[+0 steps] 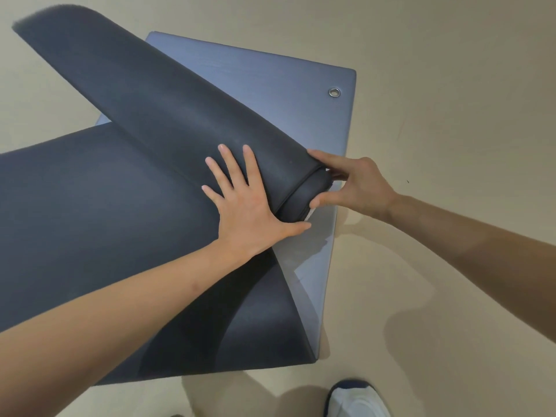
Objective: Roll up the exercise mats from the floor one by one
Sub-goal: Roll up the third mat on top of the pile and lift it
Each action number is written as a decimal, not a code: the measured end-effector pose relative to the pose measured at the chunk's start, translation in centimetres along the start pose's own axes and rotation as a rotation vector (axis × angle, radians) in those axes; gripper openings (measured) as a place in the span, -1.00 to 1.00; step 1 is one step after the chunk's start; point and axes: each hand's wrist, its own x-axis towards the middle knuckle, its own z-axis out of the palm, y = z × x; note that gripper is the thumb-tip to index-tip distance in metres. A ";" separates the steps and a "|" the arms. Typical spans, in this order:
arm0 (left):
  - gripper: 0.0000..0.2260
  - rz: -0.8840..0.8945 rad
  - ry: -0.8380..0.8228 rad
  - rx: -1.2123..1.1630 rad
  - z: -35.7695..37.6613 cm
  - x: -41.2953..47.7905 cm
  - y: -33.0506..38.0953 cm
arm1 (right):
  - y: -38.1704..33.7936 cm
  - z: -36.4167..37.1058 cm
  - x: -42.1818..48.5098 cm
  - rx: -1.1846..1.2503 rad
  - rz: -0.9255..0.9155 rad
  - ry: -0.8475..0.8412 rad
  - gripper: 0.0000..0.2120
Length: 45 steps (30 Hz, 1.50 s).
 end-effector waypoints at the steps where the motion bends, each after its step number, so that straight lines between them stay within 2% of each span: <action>1: 0.42 0.022 -0.005 -0.010 -0.3 -0.1 -0.3 | 0.0 0.3 -0.1 -0.001 -0.007 0.017 -0.09; 5: 0.29 0.138 -0.047 -0.005 -2.1 -0.3 -1.8 | -0.5 0.8 -0.4 -0.066 -0.054 -0.062 -0.01; 7: 0.25 0.175 -0.045 0.001 -3.0 -0.2 -2.5 | -0.8 1.4 -0.3 -0.086 -0.097 -0.084 -0.04; 11: 0.17 0.194 0.016 -0.043 -5.1 -0.1 -3.8 | -1.8 3.3 0.4 0.089 -0.160 0.059 -0.28; 15: 0.07 0.175 0.106 -0.141 -8.5 -0.9 -5.3 | -5.5 2.8 1.1 0.135 -0.224 0.118 -0.31; 20: -0.01 0.025 0.082 -0.275 -15.6 -3.3 -5.4 | -13.8 0.6 1.9 0.181 -0.205 0.169 -0.36; 24: 0.03 0.009 -0.016 -0.221 -23.9 -4.8 -6.1 | -22.6 -1.4 1.3 0.195 -0.177 0.144 -0.42; 32: -0.38 -0.033 0.001 -0.270 -42.1 -6.5 -6.0 | -40.2 -7.0 -0.2 0.104 -0.130 0.128 -0.54; 35: -0.54 -0.153 -0.023 -0.414 -47.4 -7.2 -7.1 | -45.8 -7.8 -1.1 0.061 -0.064 0.067 -0.45; 38: -0.60 -0.222 -0.047 -0.554 -50.7 -7.6 -8.3 | -49.5 -7.3 -2.7 -0.017 -0.047 -0.033 -0.22; 40: -0.65 -0.238 -0.063 -0.596 -51.8 -7.5 -8.7 | -50.9 -6.5 -3.2 0.032 -0.027 -0.082 -0.07; 42: -0.66 -0.258 -0.072 -0.631 -52.6 -7.3 -8.9 | -51.9 -5.9 -3.2 0.159 0.050 -0.084 -0.03; 45: -0.64 -0.290 -0.072 -0.667 -53.9 -7.2 -9.5 | -53.7 -5.8 -2.7 0.247 0.113 -0.046 -0.08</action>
